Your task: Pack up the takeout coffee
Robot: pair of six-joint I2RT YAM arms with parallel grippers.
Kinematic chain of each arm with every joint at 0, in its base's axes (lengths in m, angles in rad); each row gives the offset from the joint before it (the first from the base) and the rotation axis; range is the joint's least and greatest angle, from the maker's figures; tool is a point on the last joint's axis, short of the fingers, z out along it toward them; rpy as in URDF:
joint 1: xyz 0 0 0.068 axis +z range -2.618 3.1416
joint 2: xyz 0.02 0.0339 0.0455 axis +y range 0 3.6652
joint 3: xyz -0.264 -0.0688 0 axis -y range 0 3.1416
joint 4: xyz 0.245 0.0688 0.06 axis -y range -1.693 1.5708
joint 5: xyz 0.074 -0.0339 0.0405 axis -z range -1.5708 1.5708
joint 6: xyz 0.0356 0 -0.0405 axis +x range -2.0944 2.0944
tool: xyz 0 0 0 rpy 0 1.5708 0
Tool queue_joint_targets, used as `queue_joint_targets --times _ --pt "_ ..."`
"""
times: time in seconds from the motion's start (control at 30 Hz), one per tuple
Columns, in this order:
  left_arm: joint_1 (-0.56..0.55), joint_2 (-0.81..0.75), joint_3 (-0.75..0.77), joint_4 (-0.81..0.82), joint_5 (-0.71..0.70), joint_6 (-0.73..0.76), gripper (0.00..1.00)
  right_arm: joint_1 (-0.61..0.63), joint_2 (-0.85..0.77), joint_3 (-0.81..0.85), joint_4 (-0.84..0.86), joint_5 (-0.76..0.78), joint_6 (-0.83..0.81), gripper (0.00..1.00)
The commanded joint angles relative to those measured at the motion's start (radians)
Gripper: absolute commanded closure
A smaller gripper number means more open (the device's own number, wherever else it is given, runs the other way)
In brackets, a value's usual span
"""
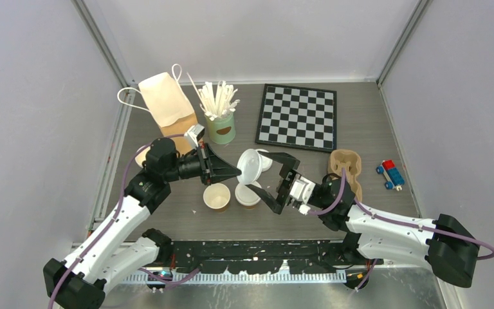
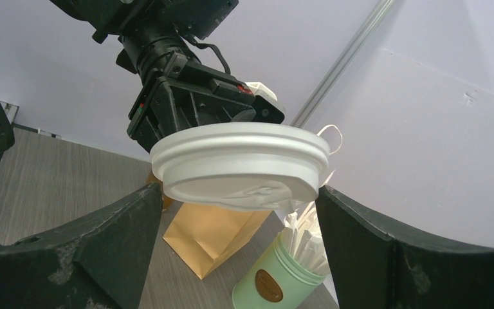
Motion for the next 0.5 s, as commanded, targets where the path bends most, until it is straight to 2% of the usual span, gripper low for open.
queue_joint_targets --times 0.0,0.47 --pt "0.001 -0.011 -0.005 0.048 -0.003 -0.016 1.0 0.005 -0.019 0.003 0.06 -0.016 -0.006 0.07" --pt "0.001 -0.007 -0.016 0.065 -0.014 -0.026 1.0 0.006 0.003 0.023 0.056 -0.051 0.001 0.08"
